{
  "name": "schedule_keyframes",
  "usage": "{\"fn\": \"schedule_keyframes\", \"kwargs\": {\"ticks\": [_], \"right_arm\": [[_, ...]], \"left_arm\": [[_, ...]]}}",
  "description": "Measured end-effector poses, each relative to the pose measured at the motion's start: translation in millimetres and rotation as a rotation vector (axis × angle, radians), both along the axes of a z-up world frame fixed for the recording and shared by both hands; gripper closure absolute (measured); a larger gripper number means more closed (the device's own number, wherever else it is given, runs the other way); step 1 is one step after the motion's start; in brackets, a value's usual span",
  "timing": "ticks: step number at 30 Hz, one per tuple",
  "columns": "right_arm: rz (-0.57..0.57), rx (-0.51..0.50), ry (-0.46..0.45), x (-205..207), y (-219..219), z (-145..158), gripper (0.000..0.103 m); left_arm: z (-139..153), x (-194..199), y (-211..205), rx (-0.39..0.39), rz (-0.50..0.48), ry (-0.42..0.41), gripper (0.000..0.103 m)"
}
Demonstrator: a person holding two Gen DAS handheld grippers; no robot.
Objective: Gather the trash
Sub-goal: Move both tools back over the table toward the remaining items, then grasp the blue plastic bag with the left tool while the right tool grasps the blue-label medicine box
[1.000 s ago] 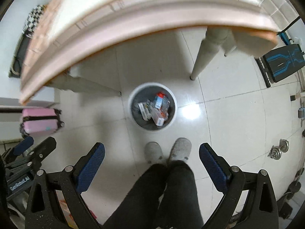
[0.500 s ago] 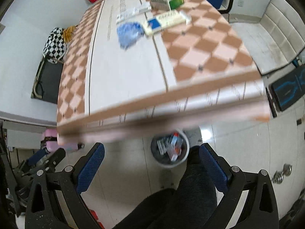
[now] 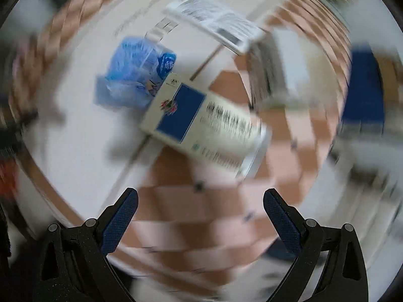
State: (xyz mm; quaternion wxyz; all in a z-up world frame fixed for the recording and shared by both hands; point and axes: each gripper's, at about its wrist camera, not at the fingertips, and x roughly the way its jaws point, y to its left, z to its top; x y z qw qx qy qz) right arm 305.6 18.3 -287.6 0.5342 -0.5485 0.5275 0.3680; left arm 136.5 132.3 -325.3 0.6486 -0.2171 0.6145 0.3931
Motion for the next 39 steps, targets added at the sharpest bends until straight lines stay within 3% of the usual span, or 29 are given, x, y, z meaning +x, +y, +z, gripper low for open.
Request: {"fn": "schedule_keyframes", "kwargs": {"ticks": [4,8,11,14,17,21,26,31,35,39], "right_arm": [[0.221,-0.128,-0.023,1.6,23.2,-31.3,0.002],[0.335,-0.18,0.007,2.1,36.2,-45.9,0.002],[0.383,-0.209,0.043,1.9,40.5,-54.0,0.003],[0.396,-0.205,0.04,4.5,41.2,-59.2,0.01],[0.353,-0.185,0.048,11.7,40.2,-56.5,0.016],[0.164,-0.19,0.144,29.4,22.8,-50.5,0.016],[-0.137,-0.092,0.226,50.5,-25.7,-34.0,0.016],[-0.536,0.067,0.19,103.9,-87.4,-18.9,0.016],[-0.867,0.182,0.162,154.4,-132.8,-13.5,0.017],[-1.003,0.226,0.153,189.2,-149.8,-15.0,0.017]], "left_arm": [[-17.5,6.2,4.1,-0.034,0.039,0.021,0.006],[-27.9,8.7,6.2,-0.06,0.062,0.034,0.006],[-32.7,6.1,8.8,-0.078,0.084,0.037,0.006],[-33.1,4.5,11.8,-0.078,0.09,0.037,0.006],[-30.8,4.5,12.7,-0.075,0.09,0.04,0.006],[-20.5,12.0,9.3,-0.068,0.088,0.02,0.006],[1.0,31.6,8.5,-0.078,0.068,-0.046,0.006],[14.6,63.5,10.9,-0.153,0.061,-0.16,0.006],[6.0,96.2,13.5,-0.212,0.04,-0.193,0.006],[-15.7,130.3,12.7,-0.247,-0.014,-0.144,0.006]]}}
